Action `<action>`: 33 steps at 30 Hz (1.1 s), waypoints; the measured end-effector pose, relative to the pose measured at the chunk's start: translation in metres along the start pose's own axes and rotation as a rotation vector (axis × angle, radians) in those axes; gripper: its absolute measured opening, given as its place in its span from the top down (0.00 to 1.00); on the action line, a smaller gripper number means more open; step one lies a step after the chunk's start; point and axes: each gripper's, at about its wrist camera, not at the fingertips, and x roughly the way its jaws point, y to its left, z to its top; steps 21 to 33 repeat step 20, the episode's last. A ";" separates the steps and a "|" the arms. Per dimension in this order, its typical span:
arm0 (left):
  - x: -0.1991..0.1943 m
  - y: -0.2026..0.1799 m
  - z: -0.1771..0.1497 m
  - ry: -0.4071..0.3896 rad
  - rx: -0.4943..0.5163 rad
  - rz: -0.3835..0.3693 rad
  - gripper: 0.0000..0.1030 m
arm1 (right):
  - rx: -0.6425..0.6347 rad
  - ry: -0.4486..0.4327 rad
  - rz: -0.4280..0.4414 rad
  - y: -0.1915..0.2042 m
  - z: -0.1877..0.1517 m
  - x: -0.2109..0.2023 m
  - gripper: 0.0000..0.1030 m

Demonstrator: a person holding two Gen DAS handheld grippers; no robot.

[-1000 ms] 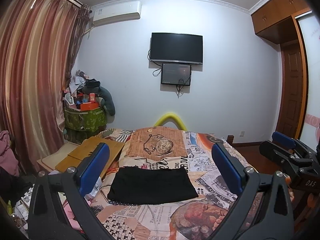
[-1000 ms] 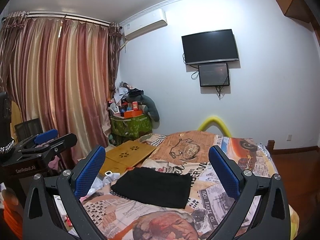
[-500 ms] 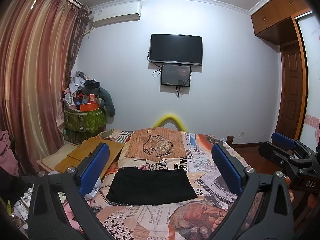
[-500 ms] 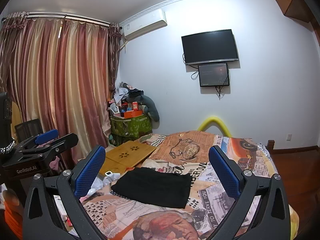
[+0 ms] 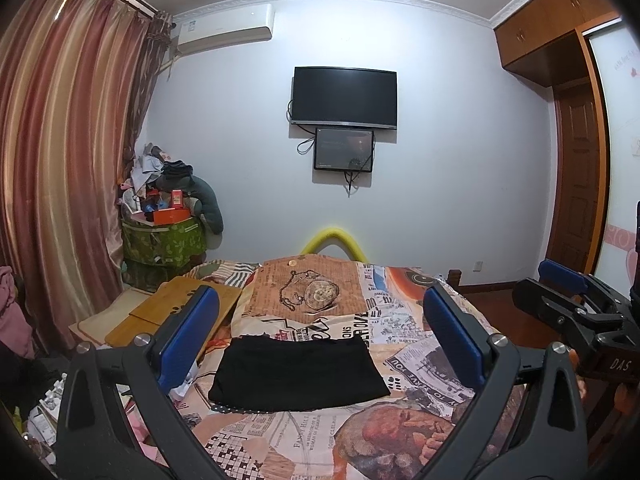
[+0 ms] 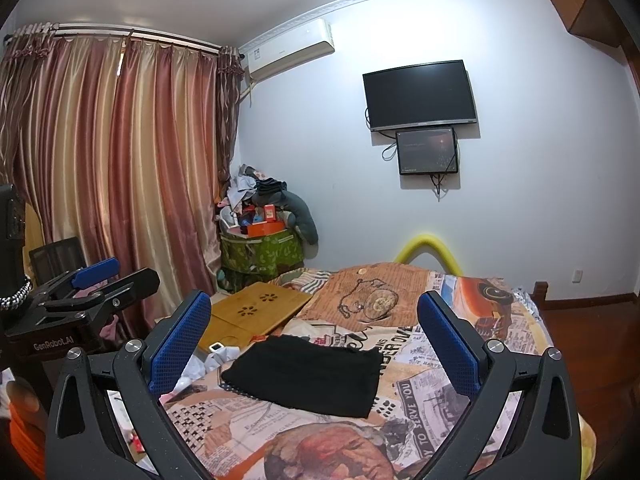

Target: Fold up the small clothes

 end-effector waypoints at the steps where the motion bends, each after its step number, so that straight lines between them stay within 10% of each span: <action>1: 0.000 0.000 0.001 0.002 0.000 -0.002 0.00 | 0.000 -0.001 0.000 0.000 0.000 0.000 0.01; 33: 0.001 0.001 0.004 0.022 0.006 -0.034 0.00 | 0.001 0.009 -0.002 -0.004 -0.002 0.003 0.00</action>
